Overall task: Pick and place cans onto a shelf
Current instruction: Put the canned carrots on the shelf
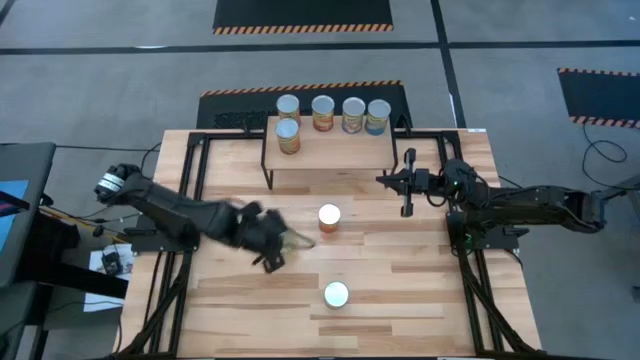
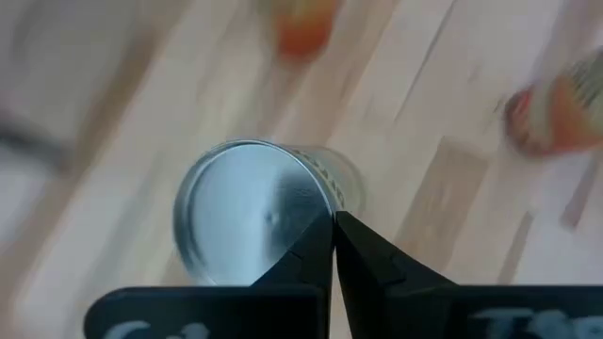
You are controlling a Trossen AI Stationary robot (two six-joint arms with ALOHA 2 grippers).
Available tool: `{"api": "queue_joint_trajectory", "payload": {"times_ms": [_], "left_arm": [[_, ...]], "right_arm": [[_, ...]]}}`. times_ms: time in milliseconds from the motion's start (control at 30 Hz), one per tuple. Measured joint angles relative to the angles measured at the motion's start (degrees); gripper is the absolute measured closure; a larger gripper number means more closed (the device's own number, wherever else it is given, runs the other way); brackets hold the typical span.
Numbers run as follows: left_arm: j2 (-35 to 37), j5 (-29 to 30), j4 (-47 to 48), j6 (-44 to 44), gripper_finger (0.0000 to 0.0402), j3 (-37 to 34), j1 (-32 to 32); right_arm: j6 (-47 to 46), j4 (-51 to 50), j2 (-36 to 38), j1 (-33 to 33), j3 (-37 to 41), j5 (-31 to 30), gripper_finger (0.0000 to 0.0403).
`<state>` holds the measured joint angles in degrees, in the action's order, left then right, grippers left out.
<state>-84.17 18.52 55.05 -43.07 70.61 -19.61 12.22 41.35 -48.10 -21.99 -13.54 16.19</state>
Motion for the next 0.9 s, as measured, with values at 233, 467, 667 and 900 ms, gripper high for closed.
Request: {"api": "queue_joint_trajectory", "payload": {"times_ms": [233,467,667,900], "left_arm": [[-1.48,-7.88,-14.81,23.63,0.0401,0.09,10.72],[-7.55,-12.97,-26.16,33.93,0.0401,0.09,13.78],[-12.09,-14.63,-34.4,36.97,0.0401,0.07,12.36],[-16.29,-14.44,-40.69,36.59,0.0401,0.15,10.49]], "right_arm": [[-0.16,-0.05,0.01,-0.29,0.0,0.0,0.0397],[-0.65,1.28,0.15,0.22,-0.04,-0.02,0.0397],[-1.63,1.58,0.17,0.86,0.02,0.0,0.0397],[-2.78,0.87,0.11,3.42,0.02,0.0,0.0397]]}}
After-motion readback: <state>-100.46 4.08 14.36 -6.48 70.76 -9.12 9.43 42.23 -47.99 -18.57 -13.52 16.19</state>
